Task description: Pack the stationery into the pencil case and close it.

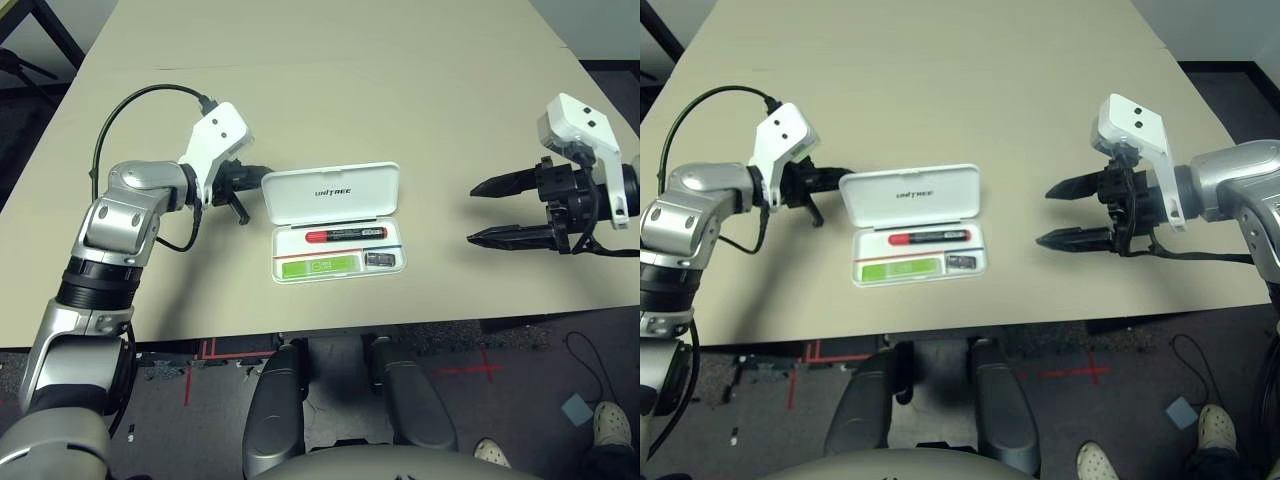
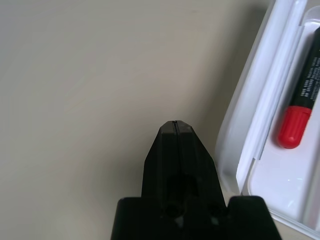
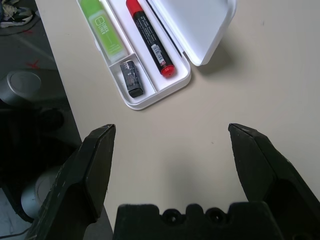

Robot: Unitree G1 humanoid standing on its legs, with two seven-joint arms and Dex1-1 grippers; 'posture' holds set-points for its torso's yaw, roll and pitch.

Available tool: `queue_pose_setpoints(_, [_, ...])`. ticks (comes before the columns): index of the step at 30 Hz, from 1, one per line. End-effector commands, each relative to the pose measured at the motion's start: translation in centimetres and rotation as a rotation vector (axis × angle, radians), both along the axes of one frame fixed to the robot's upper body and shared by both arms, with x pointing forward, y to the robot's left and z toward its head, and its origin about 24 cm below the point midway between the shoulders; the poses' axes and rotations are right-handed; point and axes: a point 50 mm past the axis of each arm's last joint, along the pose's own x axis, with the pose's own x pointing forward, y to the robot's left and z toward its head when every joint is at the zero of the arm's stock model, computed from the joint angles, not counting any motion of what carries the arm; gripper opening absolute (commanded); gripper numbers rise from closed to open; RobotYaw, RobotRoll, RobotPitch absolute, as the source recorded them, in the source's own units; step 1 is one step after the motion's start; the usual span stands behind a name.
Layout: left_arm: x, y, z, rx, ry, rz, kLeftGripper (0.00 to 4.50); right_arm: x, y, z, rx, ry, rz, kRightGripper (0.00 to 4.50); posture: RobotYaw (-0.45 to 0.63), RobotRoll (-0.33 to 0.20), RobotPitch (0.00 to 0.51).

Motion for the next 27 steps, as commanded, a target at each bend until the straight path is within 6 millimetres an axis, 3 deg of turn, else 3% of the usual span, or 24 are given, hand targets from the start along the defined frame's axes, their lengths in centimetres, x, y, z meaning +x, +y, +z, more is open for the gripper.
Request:
queue_pose_setpoints(1, [-0.7,-0.4,-0.6,0.017,0.033,-0.035,0.02,0.0,0.3,-0.2,-0.011,0.002,0.017,4.50,-0.04,0.000,0.231])
queue_pose_setpoints(27, [-4.4,-4.5,-2.4,0.006,0.113,-0.224,0.02,0.4,0.5,-0.7,-0.018,-0.005,0.020,4.50,-0.03,0.000,0.228])
